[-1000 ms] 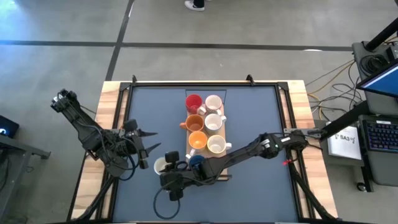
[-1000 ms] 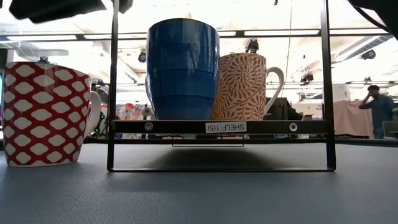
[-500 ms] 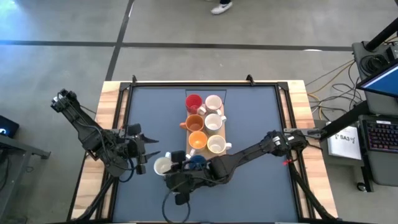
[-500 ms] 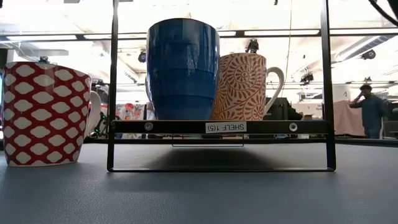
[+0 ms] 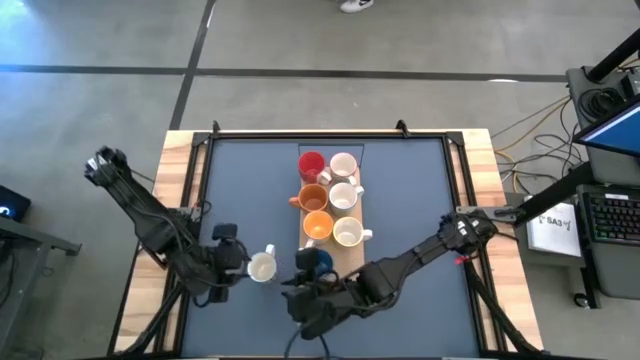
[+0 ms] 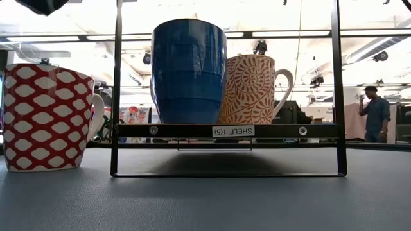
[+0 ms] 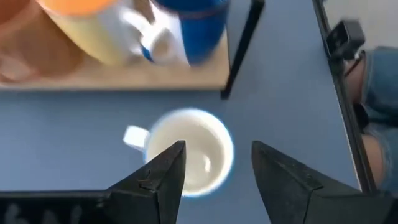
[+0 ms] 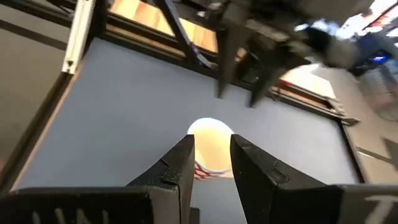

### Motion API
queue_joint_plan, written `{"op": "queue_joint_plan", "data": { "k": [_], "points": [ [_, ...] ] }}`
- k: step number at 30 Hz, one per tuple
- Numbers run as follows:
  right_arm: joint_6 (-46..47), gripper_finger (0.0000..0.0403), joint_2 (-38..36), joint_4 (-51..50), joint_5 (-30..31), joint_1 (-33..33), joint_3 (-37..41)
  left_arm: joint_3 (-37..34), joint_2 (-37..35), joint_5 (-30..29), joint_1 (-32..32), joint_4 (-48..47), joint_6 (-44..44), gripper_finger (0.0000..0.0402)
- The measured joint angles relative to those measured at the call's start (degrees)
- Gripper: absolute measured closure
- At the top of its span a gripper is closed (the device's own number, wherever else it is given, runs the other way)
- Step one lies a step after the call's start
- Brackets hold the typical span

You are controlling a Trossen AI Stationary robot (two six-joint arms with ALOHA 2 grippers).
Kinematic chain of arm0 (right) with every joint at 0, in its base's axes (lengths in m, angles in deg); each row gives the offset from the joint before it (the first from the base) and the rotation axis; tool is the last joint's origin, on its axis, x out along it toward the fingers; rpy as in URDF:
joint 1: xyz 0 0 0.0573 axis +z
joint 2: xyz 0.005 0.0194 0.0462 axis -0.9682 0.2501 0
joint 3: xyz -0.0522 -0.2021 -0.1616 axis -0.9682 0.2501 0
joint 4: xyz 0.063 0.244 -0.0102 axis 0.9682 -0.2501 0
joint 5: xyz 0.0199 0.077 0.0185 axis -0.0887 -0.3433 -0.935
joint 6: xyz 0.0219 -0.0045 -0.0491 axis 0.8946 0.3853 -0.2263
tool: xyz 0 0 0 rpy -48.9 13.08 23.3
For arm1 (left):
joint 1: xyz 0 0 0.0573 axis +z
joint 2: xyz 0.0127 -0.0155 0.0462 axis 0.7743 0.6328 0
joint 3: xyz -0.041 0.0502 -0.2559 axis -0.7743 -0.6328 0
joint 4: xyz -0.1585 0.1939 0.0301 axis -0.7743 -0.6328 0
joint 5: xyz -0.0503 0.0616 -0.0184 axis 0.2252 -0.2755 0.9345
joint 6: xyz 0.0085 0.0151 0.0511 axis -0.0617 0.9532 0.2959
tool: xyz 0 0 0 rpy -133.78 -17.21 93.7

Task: Place coffee mugs
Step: Put the red patterned mug on the shelf

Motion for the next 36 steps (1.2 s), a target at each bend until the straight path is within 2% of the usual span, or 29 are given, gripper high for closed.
{"op": "queue_joint_plan", "data": {
  "k": [5,10,16,23,30,36],
  "points": [
    [1.50,0.0310,-1.19,-2.96,3.01,2.37,0.00,0.07,3.41,2.54,-0.39,-5.07,-2.97,0.0249],
    [3.71,0.0310,-1.92,-4.00,3.28,4.37,0.00,-0.10,8.32,-0.35,-0.36,-11.30,-3.33,0.0270],
    [6.80,0.0324,-1.92,-3.81,3.19,7.42,0.72,-0.11,12.80,-0.32,-0.41,-12.80,-3.86,0.0306],
    [8.33,0.0337,-1.94,-0.16,4.76,9.86,5.14,-0.11,13.67,-0.10,-0.82,-12.79,-4.72,0.0347],
    [5.90,0.0337,-1.94,6.47,4.67,10.78,9.44,-0.20,13.34,-0.18,-2.59,-12.74,-7.25,0.0380],
    [4.49,0.0337,-1.94,7.99,4.63,11.42,9.68,-0.31,13.95,-5.73,-2.77,-12.73,-7.29,0.0399]
  ]
}}
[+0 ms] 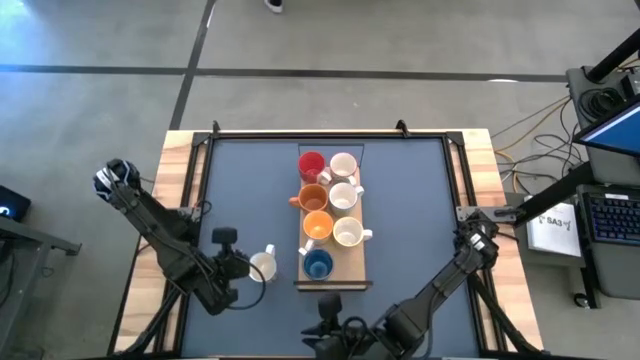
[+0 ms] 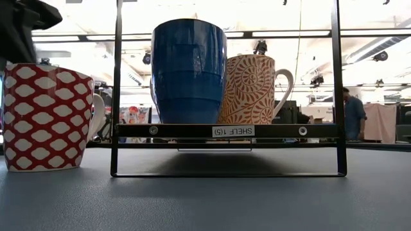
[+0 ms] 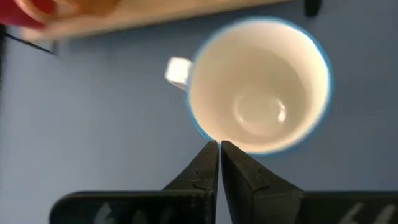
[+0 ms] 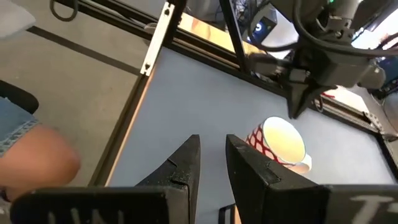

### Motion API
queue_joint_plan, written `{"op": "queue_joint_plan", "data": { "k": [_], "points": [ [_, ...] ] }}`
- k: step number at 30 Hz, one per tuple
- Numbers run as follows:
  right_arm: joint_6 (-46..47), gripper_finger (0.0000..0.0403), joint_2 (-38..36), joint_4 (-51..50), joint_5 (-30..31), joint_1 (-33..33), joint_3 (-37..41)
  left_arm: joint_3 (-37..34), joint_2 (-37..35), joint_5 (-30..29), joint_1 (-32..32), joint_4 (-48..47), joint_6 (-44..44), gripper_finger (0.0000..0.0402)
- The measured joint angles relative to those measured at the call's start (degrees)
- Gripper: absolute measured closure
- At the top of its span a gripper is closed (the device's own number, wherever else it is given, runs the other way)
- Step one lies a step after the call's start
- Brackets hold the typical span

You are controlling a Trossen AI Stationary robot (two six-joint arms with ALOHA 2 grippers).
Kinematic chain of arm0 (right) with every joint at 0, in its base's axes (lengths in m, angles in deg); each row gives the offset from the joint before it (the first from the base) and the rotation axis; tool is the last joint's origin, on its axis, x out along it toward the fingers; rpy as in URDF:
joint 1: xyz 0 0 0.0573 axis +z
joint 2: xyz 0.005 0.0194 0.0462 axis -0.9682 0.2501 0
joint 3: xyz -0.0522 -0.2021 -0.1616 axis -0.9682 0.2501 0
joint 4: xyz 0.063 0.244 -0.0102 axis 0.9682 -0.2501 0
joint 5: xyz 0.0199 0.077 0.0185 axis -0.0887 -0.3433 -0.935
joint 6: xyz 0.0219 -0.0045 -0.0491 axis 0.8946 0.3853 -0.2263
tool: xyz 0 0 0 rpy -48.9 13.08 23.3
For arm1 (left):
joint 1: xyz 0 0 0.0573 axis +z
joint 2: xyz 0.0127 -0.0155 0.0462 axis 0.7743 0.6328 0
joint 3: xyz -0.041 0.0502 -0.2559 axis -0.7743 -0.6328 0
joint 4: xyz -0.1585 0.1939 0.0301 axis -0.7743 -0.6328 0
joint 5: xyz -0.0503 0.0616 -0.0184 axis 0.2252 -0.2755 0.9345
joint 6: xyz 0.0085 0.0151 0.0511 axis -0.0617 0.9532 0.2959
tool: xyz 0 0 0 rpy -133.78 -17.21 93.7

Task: Place coffee mugs
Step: Put the red patterned mug on the shelf

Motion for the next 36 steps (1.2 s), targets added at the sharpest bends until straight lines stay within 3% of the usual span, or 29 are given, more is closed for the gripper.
{"op": "queue_joint_plan", "data": {
  "k": [6,14,21,36],
  "points": [
    [-2.92,0.0337,0.00,4.44,-0.12,0.65,1.81,0.11,-0.24,-2.97,0.00,-0.23,0.64,0.0400],
    [-5.82,0.0337,-0.06,12.72,-0.55,0.57,8.08,-1.40,-0.24,-14.80,0.45,-1.47,2.37,0.0401],
    [-7.28,0.0337,-0.84,17.90,-1.99,0.57,10.87,-5.65,-0.35,-14.34,0.94,0.68,3.60,0.0401],
    [-8.92,0.0337,-0.87,20.54,-3.72,-0.11,11.54,-12.35,-0.63,-7.69,0.91,17.52,6.88,0.0401]
  ]
}}
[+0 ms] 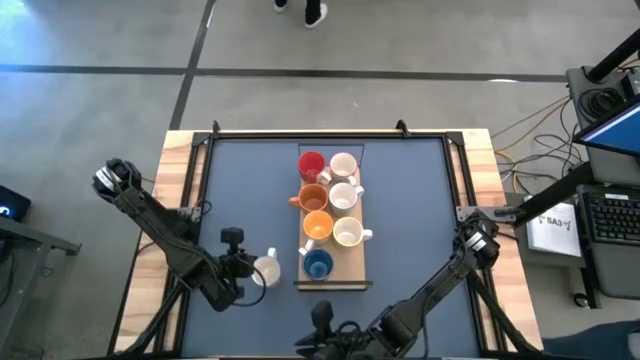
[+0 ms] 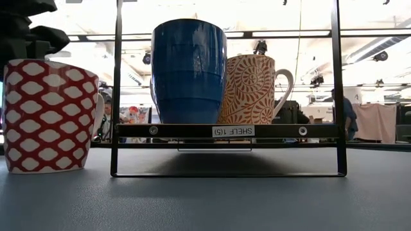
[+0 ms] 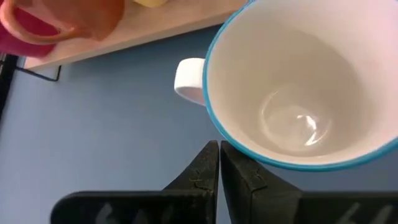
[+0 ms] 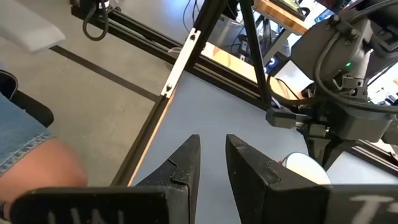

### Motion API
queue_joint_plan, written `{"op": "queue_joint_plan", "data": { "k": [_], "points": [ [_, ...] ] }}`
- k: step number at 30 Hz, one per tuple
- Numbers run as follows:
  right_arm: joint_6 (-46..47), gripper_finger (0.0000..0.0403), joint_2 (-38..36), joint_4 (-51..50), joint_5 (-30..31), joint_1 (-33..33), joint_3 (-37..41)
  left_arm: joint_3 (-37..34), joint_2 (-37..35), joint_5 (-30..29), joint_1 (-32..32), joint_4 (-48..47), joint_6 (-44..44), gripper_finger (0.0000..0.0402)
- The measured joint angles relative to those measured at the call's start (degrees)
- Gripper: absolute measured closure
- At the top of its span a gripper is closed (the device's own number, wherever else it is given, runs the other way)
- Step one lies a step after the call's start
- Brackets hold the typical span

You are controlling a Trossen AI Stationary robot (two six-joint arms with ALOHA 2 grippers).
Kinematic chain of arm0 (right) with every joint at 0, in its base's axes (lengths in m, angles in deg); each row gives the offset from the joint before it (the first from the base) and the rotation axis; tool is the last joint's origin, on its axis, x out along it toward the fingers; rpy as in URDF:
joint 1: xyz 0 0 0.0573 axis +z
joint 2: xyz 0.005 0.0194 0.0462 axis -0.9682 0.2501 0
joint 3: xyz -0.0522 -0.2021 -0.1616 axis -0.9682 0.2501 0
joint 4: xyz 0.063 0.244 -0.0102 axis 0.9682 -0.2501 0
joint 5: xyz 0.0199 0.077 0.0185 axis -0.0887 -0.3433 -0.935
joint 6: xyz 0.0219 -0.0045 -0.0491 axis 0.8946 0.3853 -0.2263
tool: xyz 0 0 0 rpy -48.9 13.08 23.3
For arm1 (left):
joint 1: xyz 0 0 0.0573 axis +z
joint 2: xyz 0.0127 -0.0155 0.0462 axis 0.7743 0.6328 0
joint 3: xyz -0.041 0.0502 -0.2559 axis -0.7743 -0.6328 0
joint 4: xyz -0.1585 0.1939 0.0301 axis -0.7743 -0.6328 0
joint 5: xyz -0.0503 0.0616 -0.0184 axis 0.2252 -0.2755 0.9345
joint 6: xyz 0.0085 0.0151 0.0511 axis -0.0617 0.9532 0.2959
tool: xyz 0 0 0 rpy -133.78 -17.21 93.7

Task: Place coffee mugs
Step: Put the red patterned mug on the shelf

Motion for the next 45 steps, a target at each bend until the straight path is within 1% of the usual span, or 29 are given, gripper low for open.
{"op": "queue_joint_plan", "data": {
  "k": [4,10,13,17,21,25,31,35,37,39,41,43,44,45],
  "points": [
    [0.09,0.0337,0.00,-0.04,0.00,-0.03,0.00,0.67,0.01,3.25,0.04,2.06,0.75,0.0401],
    [0.70,0.0337,0.00,-0.07,0.17,-0.12,-0.02,0.68,0.02,13.05,0.01,11.05,6.85,0.0401],
    [1.84,0.0337,-0.04,-0.09,1.48,-0.22,-0.02,0.68,0.01,13.34,-0.04,11.15,7.66,0.0401],
    [4.80,0.0337,-0.28,-0.12,5.88,-1.03,-0.02,0.75,-0.06,13.31,-0.22,10.56,7.65,0.0401],
    [5.41,0.0337,-0.30,-2.46,6.13,-3.04,-1.21,3.05,-0.42,13.06,-1.35,8.94,7.52,0.0401],
    [6.69,0.0337,-0.31,-6.76,1.15,-5.90,-3.87,6.19,-0.48,12.91,-2.46,8.69,7.85,0.0401],
    [5.93,0.0337,-0.39,-7.86,-6.47,-9.56,-6.70,9.17,-0.52,12.51,-3.93,5.57,8.73,0.0401],
    [5.65,0.0337,-0.37,-8.12,-12.14,-11.85,-6.86,9.20,-0.52,9.84,-4.19,4.59,8.29,0.0401],
    [5.65,0.0337,-0.37,-8.06,-13.24,-12.82,-6.86,9.11,-0.50,7.28,-4.17,3.89,8.27,0.0401],
    [5.58,0.0337,-0.37,-8.05,-13.57,-13.52,-6.86,9.05,-0.46,2.43,-4.19,1.79,8.27,0.0401],
    [5.40,0.0337,-0.37,-8.09,-15.63,-14.06,-6.86,9.01,-0.46,-4.06,-4.15,-0.20,8.30,0.0401],
    [5.31,0.0337,-0.35,-8.07,-16.35,-14.42,-6.86,8.59,-0.46,-10.70,-3.81,-1.30,9.20,0.0401],
    [5.00,0.0337,-0.33,-8.07,-16.37,-14.45,-6.86,8.26,-0.46,-13.05,-3.43,-1.47,10.19,0.0401],
    [4.44,0.0337,-0.33,-8.03,-16.37,-14.51,-6.86,7.99,-0.46,-14.05,-2.95,-1.58,11.14,0.0401]
  ]
}}
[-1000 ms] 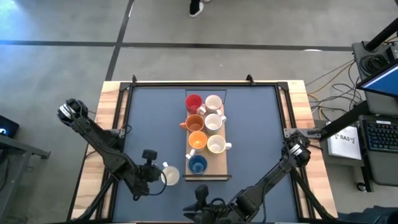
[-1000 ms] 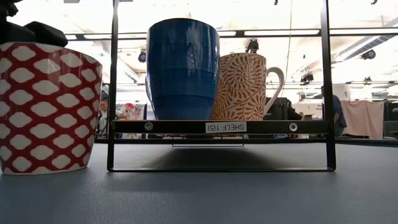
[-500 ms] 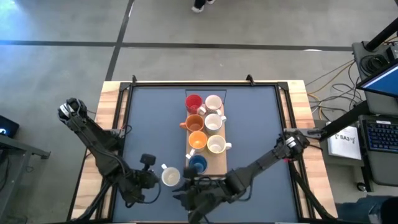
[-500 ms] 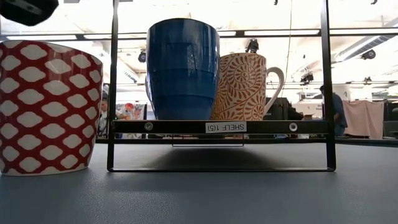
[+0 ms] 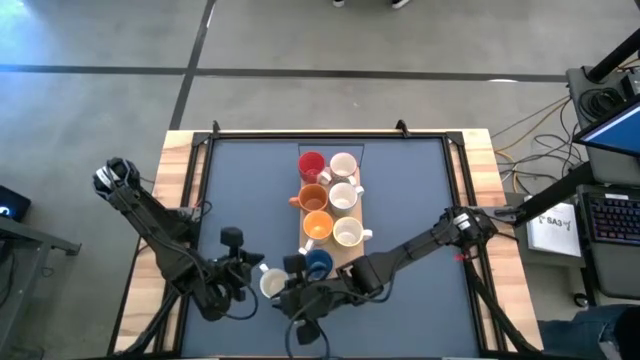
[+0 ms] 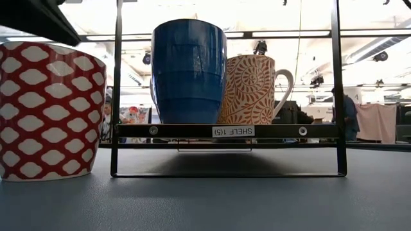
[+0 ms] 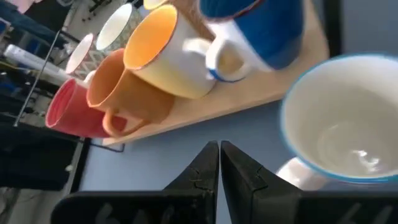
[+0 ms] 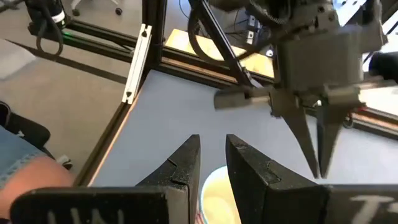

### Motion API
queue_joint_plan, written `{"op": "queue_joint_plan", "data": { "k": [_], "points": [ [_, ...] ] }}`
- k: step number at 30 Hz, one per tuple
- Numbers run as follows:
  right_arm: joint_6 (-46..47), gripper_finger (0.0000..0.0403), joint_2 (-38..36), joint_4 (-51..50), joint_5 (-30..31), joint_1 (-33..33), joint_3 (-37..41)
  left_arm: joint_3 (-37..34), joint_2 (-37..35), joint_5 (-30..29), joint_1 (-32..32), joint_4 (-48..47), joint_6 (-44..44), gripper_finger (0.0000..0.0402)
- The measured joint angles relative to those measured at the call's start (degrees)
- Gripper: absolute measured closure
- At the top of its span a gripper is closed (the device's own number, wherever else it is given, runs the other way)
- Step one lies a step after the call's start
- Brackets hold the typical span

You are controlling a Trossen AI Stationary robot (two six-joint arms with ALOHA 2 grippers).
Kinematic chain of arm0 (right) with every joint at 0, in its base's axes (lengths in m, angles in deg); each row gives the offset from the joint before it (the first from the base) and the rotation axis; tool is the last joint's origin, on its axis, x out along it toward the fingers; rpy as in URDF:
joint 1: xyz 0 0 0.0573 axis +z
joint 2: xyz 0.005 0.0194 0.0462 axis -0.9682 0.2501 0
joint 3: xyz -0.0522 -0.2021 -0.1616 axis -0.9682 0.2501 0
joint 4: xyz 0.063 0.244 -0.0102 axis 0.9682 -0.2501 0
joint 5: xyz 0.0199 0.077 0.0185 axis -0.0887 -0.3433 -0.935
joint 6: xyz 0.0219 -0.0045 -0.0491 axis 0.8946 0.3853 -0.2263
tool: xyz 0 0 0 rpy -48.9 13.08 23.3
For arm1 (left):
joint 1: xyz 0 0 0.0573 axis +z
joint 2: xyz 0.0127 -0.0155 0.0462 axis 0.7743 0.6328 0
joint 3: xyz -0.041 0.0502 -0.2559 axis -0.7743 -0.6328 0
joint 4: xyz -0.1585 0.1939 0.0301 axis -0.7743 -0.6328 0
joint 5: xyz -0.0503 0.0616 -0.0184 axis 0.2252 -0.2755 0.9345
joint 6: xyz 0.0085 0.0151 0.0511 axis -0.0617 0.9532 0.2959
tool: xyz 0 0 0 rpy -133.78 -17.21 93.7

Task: Place coffee mugs
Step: Put the red patterned mug on the shelf

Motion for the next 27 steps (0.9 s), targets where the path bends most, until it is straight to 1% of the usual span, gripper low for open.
{"op": "queue_joint_plan", "data": {
  "k": [2,5,9,13,16,18,23,27],
  "points": [
    [-0.58,0.0337,0.00,0.00,0.02,-0.09,0.00,-0.54,0.02,0.53,1.26,0.10,0.89,0.0401],
    [-0.64,0.0337,0.04,-0.03,0.02,-0.09,0.00,-2.13,0.02,3.14,2.82,0.34,-0.03,0.0401],
    [-0.74,0.0337,0.07,-0.98,0.02,-0.09,0.00,-4.93,0.04,4.21,2.79,3.12,-1.46,0.0402],
    [0.25,0.0337,0.11,-2.64,0.02,-0.09,0.00,-7.42,0.04,6.69,2.82,12.09,0.84,0.0402],
    [1.21,0.0337,0.11,-3.42,0.04,-0.09,0.00,-9.46,0.07,10.47,2.80,19.91,5.12,0.0402],
    [1.25,0.0337,0.13,-3.47,0.02,-0.09,0.00,-9.85,0.09,12.47,2.83,22.77,6.89,0.0402],
    [1.23,0.0337,0.13,-3.58,0.02,-0.09,0.00,-9.09,0.09,16.79,2.75,23.50,4.17,0.0402],
    [1.16,0.0337,0.13,-5.25,-0.09,-0.09,0.00,-8.26,0.09,18.56,2.64,23.68,1.60,0.0402]
  ]
}}
